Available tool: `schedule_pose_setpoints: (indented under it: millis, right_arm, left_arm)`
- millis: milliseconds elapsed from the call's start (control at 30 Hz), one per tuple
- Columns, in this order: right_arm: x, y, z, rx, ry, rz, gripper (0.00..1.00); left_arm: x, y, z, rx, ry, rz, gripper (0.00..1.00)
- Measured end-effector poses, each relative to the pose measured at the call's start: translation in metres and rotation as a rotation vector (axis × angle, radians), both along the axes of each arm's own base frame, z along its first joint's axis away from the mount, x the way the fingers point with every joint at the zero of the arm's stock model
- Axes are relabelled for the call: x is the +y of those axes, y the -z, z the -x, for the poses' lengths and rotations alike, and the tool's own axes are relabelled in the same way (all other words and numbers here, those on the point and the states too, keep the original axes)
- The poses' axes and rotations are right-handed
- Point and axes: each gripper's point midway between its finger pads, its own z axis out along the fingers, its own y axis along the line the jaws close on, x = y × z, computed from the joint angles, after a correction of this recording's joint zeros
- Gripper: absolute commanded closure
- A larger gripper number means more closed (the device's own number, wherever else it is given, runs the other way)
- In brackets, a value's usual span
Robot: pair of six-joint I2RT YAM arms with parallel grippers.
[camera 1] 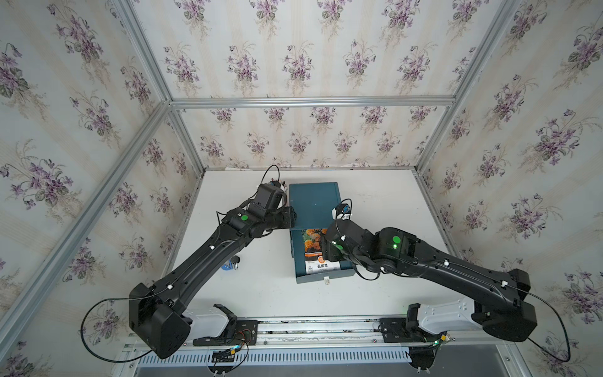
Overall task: Take the seed bags out of the drawer
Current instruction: Pick up the seed packet from the drawer.
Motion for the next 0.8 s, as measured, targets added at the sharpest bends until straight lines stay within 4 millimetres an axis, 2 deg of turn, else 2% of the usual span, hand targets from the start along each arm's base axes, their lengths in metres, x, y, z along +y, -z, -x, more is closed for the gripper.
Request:
schedule_pose_setpoints:
  millis: [133,333,567,800]
  right_arm:
    - [0.004,0.022,-0.005,0.053,-0.010,0.026,0.26]
    - [0.005,0.045,-0.013,0.073,0.018,0.068,0.14]
    - [0.008,0.062,-0.022,0.098,0.051,0.063,0.16]
    - [0.023,0.069,-0.025,0.115,0.041,0.022,0.22]
  left_arm:
    - [0.000,0.001,0.006,0.019,0.013,-0.002,0.41]
    - [0.000,0.001,0.012,0.045,0.029,0.002,0.39]
    - [-0.002,0.000,0.020,0.059,0.052,0.024,0.39]
    - [-0.005,0.006,0.022,0.070,0.059,0.042,0.39]
